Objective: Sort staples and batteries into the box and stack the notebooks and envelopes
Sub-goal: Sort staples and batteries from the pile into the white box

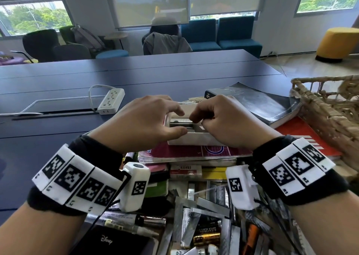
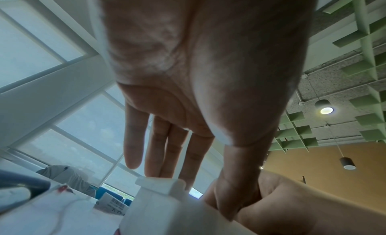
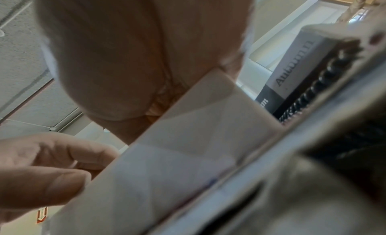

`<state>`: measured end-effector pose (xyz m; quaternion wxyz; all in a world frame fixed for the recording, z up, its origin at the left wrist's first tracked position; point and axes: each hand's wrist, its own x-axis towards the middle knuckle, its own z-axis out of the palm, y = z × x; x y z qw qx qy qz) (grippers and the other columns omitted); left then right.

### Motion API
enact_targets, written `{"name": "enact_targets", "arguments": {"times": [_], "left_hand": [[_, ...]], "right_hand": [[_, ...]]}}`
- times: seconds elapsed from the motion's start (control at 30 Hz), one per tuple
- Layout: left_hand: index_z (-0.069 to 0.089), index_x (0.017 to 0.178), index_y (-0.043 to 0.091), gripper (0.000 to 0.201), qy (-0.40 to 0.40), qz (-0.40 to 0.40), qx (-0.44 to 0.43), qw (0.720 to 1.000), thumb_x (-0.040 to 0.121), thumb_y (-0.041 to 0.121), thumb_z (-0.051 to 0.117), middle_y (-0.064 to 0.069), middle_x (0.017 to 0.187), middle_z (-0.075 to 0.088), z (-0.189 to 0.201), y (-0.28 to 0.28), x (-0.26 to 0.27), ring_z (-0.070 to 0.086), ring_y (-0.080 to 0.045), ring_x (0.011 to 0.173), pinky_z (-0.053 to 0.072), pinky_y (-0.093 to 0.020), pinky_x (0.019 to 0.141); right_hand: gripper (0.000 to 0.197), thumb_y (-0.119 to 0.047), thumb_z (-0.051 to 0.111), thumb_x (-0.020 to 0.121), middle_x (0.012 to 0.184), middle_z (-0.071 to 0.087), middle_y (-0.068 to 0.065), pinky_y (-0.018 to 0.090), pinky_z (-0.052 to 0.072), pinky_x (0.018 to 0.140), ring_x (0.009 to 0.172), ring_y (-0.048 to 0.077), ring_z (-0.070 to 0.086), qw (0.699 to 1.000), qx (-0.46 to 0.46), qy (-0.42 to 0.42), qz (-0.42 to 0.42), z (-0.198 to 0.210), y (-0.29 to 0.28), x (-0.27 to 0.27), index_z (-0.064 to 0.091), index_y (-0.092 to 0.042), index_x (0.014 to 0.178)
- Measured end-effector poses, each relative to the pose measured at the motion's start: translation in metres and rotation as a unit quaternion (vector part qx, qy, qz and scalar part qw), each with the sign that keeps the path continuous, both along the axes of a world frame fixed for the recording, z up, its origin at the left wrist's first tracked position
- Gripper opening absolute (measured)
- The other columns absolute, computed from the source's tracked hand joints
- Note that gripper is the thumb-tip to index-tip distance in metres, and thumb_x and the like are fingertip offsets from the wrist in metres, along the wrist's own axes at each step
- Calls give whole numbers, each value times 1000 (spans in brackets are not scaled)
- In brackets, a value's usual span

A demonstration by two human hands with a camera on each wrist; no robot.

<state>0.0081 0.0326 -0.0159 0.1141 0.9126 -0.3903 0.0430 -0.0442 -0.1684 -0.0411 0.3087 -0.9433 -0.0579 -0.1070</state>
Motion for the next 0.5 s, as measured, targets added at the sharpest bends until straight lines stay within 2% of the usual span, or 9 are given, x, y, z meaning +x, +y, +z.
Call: {"name": "enact_targets", "arguments": {"times": [0.1,0.23,0.37,0.5], "left_hand": [[67,123,36,44,1,2,3,1000,87,62,64,21,116,62,1,0,-1,48,11,76,34,-28,72],[67,122,36,43,5,1,10,1000,88,62,62,20,116,62,2,0,-2,48,9,78,35,-28,72],[66,123,37,44,6,3,16,1000,88,63,59,20,115,62,3,0,-3,48,9,80,34,-28,71],[68,120,37,41,8,0,-8,1000,86,60,65,19,112,63,2,1,-3,54,1,86,40,-32,76]], "right_hand": [[31,-5,61,85,76,67,-18,2,37,60,70,-11,58,1000,3,-3,2,0,0,-1,79,-27,95],[28,-4,61,86,77,68,-15,4,38,61,70,-5,59,999,11,-34,3,2,0,-1,79,-24,94],[26,-4,63,85,75,68,-14,12,41,63,67,-4,61,998,31,-59,5,3,-1,0,78,-24,91],[22,-8,66,85,66,66,-16,9,40,58,64,-2,61,997,6,-75,23,13,-1,-6,75,-27,81]]}}
